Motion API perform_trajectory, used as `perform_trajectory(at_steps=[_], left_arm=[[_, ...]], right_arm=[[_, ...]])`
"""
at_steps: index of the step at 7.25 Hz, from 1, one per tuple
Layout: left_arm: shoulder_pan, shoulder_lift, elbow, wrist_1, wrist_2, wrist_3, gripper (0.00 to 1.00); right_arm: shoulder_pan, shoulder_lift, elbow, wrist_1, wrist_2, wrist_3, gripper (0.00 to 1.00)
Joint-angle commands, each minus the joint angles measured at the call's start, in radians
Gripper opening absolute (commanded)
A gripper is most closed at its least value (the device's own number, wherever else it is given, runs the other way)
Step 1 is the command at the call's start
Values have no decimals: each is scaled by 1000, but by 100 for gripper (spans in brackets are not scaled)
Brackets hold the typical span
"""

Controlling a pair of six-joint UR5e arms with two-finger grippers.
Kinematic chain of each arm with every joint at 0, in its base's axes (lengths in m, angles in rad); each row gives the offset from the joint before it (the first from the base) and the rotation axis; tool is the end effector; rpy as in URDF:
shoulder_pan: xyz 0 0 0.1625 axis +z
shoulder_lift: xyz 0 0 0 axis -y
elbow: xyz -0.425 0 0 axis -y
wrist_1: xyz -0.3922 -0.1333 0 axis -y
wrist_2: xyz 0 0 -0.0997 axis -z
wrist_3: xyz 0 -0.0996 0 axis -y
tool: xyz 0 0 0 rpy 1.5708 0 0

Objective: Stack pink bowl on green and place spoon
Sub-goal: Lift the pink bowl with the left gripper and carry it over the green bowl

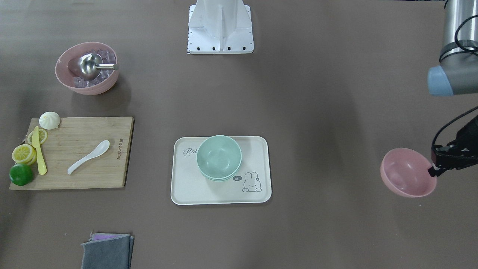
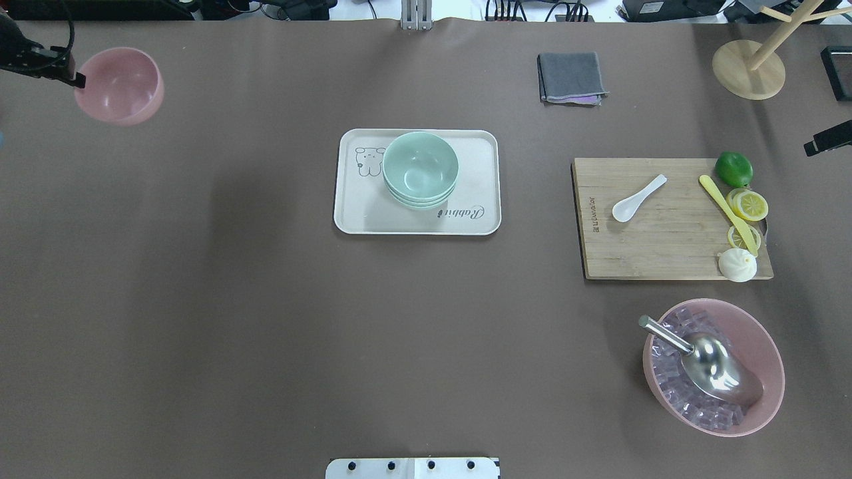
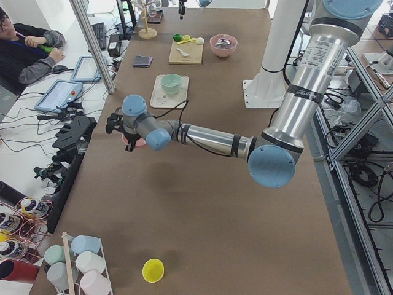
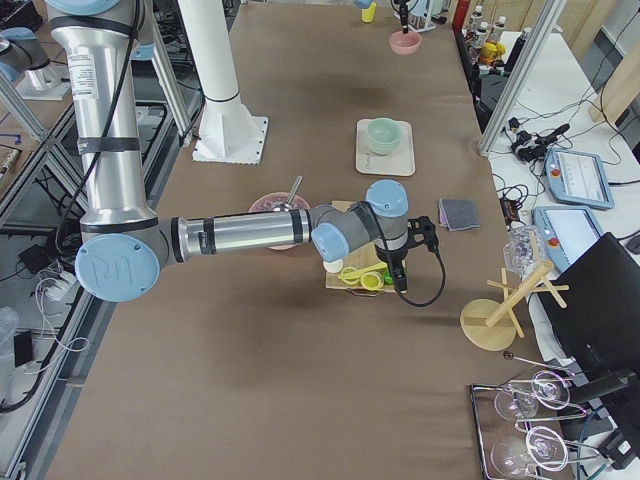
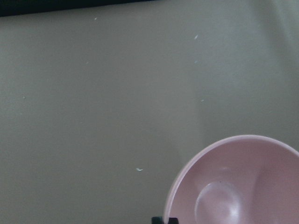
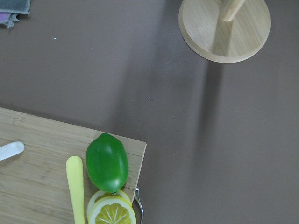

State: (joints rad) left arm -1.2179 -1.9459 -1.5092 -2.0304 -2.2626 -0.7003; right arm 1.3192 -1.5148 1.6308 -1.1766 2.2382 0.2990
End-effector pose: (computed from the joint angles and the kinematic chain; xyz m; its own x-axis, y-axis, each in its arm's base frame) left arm 0.1605 -0.6375 0.4223 0.5942 0.0903 -0.7992 0.1773 0.9545 0.2398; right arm -0.0647 -0.5394 0.5610 0.7190 -0.2177 0.6600 0.0057 0.9515 0.3076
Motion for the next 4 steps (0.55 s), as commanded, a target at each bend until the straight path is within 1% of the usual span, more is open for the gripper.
perform_trajectory(at_steps=[1,2,3,4], left_arm=[[136,-118,-185,218,46,-215,0],[231,-207,-206,299,105,-326,0],[336,-290,-200,349,199,-417,0],[412,-360,-177,393,263,-474,0]], right_arm=[[0,-22,27,0,0,0,100],[0,-22,29,0,1,2,100],[0,-22,37,-2,0,9,100],[0,-21,37,-2,0,24,100]])
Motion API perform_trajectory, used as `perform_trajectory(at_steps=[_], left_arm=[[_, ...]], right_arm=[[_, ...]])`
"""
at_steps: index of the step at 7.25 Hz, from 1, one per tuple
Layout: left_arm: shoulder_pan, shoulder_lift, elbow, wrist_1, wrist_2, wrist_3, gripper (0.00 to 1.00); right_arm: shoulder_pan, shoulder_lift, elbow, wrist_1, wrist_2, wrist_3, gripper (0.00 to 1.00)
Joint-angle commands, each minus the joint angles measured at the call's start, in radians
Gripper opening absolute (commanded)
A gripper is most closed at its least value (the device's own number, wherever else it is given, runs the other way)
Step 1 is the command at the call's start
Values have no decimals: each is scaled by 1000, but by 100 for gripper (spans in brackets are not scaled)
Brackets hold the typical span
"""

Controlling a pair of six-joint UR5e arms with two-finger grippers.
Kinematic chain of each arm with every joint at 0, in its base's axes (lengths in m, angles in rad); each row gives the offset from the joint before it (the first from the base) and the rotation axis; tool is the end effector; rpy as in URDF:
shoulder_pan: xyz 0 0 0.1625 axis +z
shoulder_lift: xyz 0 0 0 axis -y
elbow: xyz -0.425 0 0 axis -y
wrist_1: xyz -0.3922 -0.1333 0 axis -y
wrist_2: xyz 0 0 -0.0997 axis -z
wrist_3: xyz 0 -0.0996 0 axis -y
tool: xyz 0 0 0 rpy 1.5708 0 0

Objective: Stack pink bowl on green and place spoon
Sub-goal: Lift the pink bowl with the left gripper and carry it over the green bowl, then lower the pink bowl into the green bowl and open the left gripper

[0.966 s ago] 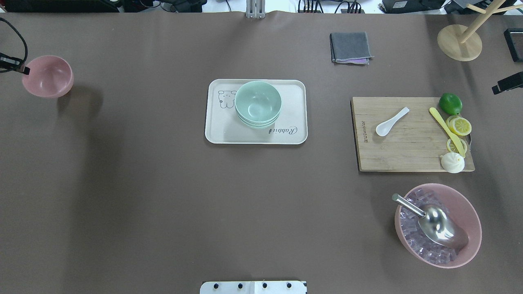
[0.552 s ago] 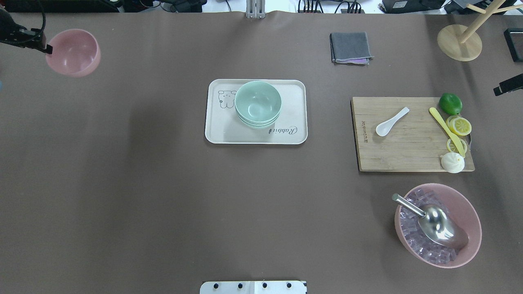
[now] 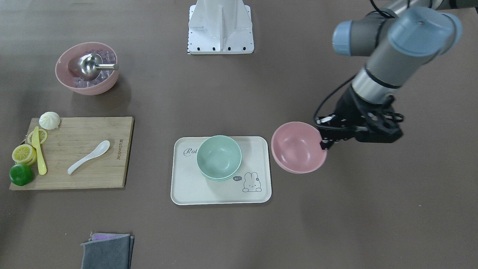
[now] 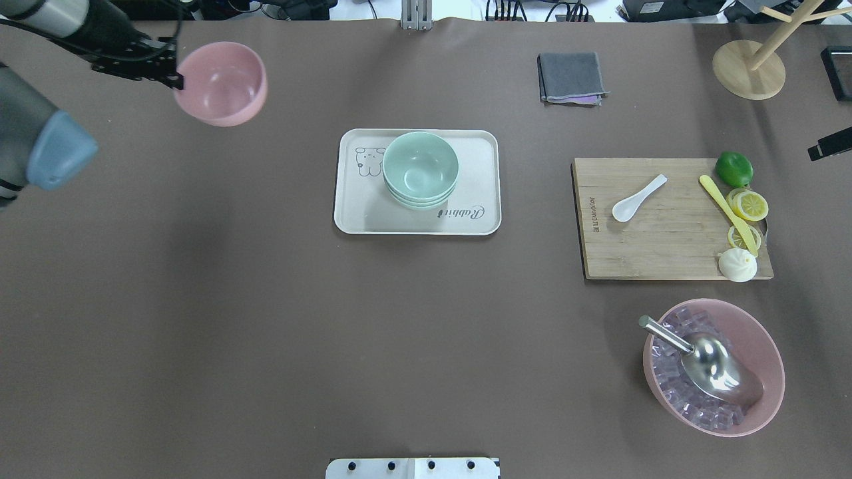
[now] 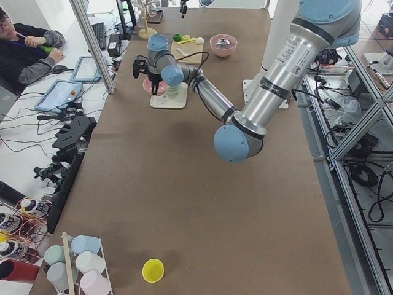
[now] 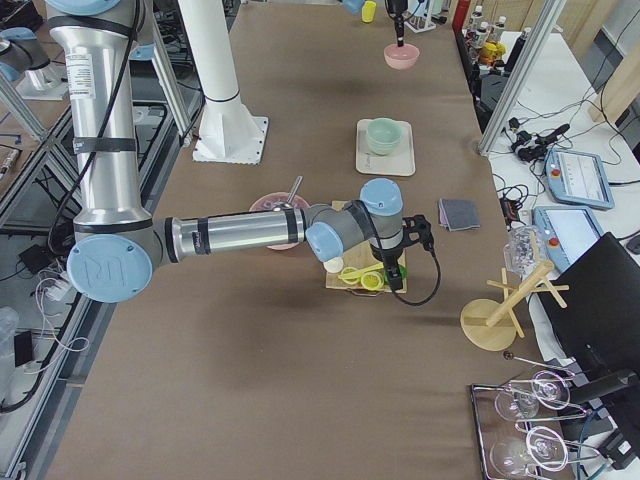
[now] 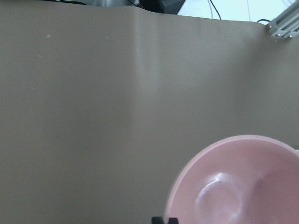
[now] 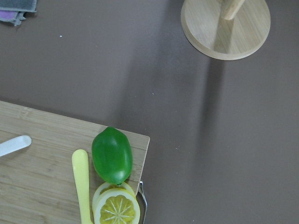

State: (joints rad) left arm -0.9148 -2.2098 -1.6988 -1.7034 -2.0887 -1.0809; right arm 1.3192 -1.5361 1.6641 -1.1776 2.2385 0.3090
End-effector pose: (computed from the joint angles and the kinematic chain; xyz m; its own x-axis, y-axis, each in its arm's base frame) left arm 0.3394 -0.5787 0.2072 0.5474 -0.0409 -0.8359 0.2204 0.9706 0.0968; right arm -0.0624 -0.5303 0.5554 0.7170 -0.2153 0.6630 -0.0023 0.9504 0.3110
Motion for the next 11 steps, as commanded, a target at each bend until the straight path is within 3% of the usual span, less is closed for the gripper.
perform_trajectory(at_steps=[1,4,11], left_arm=[[149,-176,86,80,128,-140,0],[209,-269,237,68,209,-185,0],[252,-266,298,7,254,-188,0]], right_arm=[[0,2,3,-1,0,18,100],[0,2,3,-1,1,18,100],[0,2,3,-1,4,19,100]])
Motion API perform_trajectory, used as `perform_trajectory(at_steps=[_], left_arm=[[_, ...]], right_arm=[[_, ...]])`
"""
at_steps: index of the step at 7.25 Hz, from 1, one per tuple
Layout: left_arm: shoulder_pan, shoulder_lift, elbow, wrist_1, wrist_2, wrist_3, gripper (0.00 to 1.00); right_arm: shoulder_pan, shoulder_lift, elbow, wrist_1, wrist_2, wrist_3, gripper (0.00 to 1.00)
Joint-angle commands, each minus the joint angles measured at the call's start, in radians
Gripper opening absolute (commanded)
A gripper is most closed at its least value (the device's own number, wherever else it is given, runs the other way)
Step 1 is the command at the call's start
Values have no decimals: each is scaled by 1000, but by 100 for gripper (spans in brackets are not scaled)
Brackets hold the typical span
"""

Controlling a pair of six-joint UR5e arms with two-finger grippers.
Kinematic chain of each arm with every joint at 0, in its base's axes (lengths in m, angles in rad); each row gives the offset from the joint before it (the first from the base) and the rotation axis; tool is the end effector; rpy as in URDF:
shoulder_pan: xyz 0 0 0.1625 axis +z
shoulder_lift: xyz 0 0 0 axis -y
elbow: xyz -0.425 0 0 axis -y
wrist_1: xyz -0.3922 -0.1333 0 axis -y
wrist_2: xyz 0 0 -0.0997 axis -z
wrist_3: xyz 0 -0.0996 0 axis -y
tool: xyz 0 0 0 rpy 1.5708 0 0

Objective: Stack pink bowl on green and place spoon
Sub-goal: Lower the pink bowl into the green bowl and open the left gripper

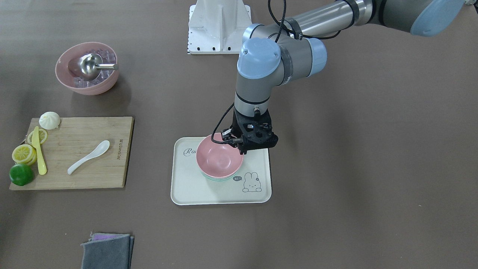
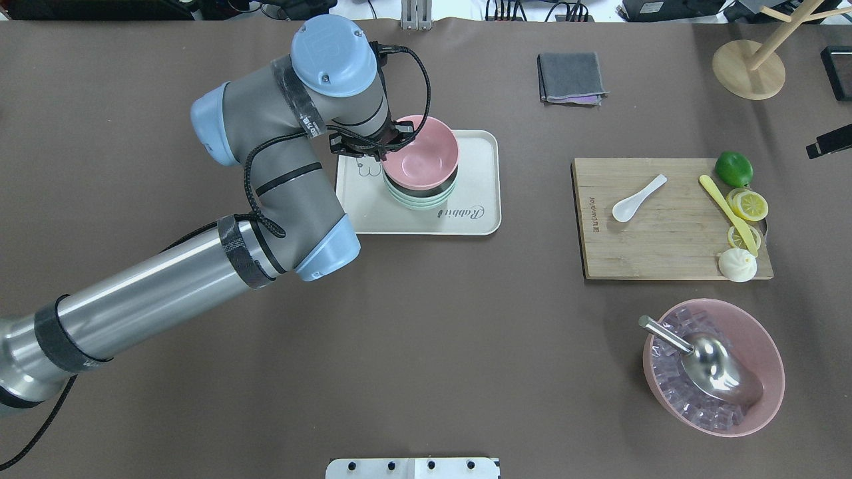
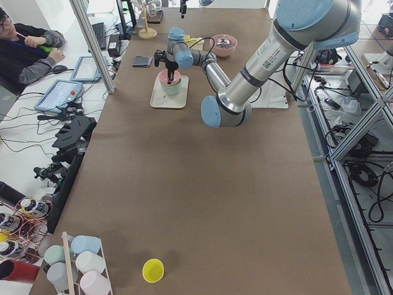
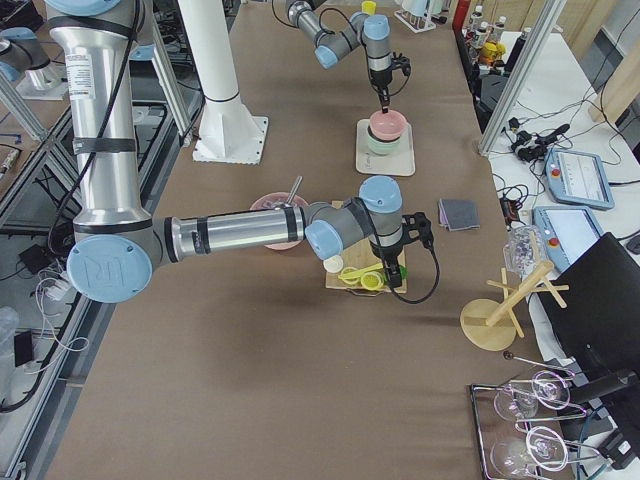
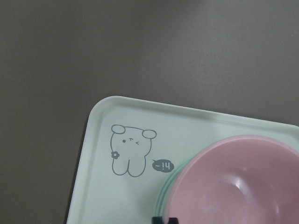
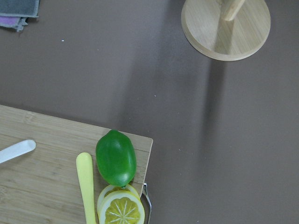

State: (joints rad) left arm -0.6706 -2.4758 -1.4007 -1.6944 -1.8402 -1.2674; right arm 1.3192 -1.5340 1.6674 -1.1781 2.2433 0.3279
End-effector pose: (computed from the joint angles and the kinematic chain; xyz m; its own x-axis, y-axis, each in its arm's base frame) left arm 0.5314 -0.5579 0.1493 0.6205 -0.1246 -0.7743 0.2681 0.9615 0.0601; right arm -0.0629 -0.5308 0.5524 0.7129 -0.2015 0.6717 -0.0151 0.9532 0.3019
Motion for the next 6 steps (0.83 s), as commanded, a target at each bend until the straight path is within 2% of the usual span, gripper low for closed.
perform_trajectory(at_steps=[1,6], left_arm=[[11,1,2,-4,7,-1,0],[25,3,8,-5,13,0,0]], right_arm=[[0,0,0,0,-1,0,100],[0,-2,3,0,-2,0,100]])
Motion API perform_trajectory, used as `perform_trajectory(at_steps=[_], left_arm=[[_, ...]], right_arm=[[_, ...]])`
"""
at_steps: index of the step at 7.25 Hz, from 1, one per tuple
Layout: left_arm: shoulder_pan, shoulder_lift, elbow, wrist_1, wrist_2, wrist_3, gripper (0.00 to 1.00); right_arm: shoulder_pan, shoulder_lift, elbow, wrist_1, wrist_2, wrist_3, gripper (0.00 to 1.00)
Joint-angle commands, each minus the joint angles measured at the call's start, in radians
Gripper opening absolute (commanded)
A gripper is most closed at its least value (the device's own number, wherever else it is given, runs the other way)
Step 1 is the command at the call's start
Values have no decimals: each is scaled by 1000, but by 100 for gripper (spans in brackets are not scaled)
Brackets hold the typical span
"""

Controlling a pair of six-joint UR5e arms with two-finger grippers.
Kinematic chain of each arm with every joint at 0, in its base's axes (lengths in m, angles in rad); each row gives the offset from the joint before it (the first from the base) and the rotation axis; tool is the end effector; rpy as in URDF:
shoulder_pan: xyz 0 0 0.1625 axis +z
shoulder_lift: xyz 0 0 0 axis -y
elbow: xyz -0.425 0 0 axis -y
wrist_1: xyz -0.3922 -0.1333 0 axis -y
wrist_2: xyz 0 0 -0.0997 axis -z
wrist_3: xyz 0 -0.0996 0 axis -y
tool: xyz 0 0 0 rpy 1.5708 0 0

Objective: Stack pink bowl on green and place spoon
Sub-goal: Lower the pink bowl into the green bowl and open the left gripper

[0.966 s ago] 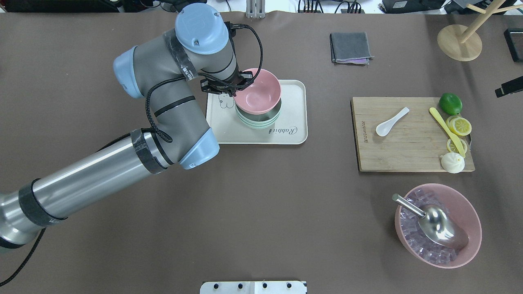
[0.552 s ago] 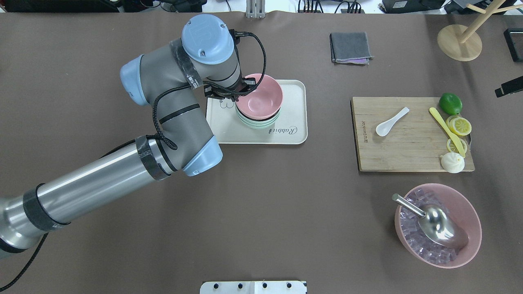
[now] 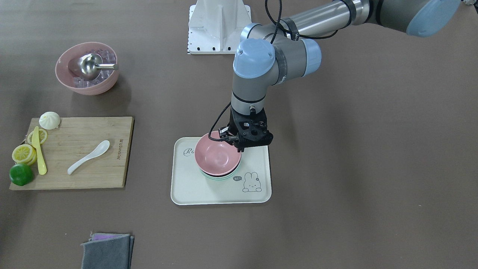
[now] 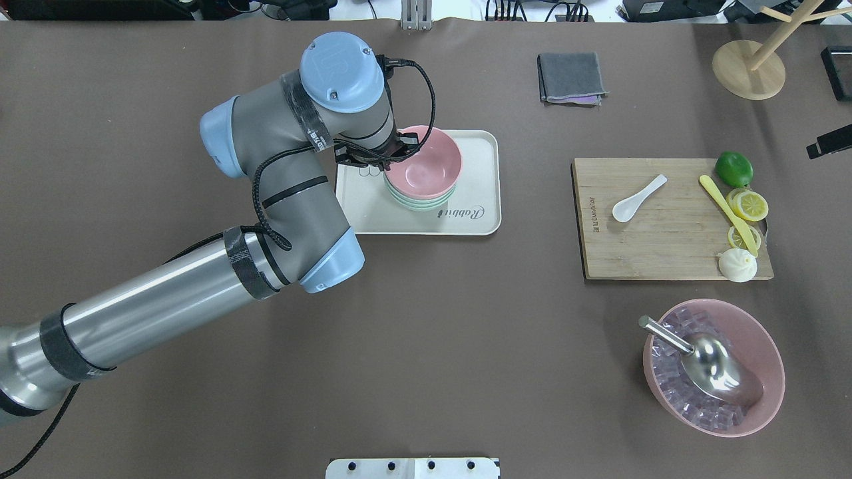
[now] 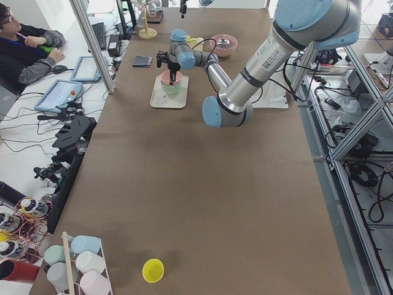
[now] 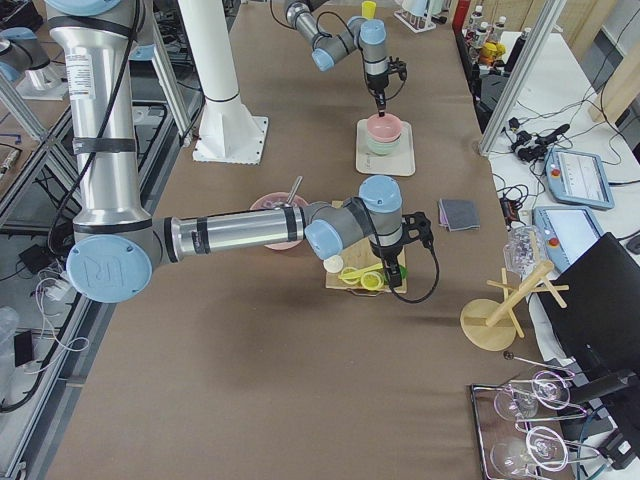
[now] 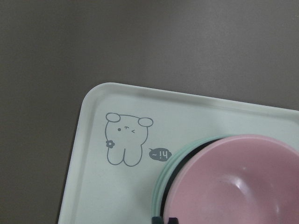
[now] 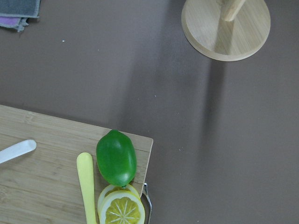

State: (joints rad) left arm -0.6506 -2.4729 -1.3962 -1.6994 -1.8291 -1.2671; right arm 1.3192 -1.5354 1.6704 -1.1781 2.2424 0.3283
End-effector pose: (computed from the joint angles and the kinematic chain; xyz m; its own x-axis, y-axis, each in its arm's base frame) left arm 0.5430 -0.5488 0.1530 0.6268 -0.1138 -0.7708 0.2563 0.9643 0.0661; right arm -0.0626 -0.5302 0.5516 0.7132 -0.2019 0.6712 -0.0157 0.9528 0.3033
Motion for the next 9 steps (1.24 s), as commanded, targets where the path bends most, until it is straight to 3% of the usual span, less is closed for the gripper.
perform_trajectory(at_steps=[1,5,6,7,9], left_arm=[[5,2,6,-2,4,0,0],[3,2,62,-98,4,6,0],[3,3,57,-100,4,12,75],[2,18,33,-111,11,12,98],[-56,52,-41,-86,-54,103,99]], right_arm=[[0,0,0,0,-1,0,100],[0,1,0,0,-3,0,100],[0,3,0,0,-3,0,100],[0,6,0,-2,-3,0,100],[0,12,0,-5,-1,2,100]])
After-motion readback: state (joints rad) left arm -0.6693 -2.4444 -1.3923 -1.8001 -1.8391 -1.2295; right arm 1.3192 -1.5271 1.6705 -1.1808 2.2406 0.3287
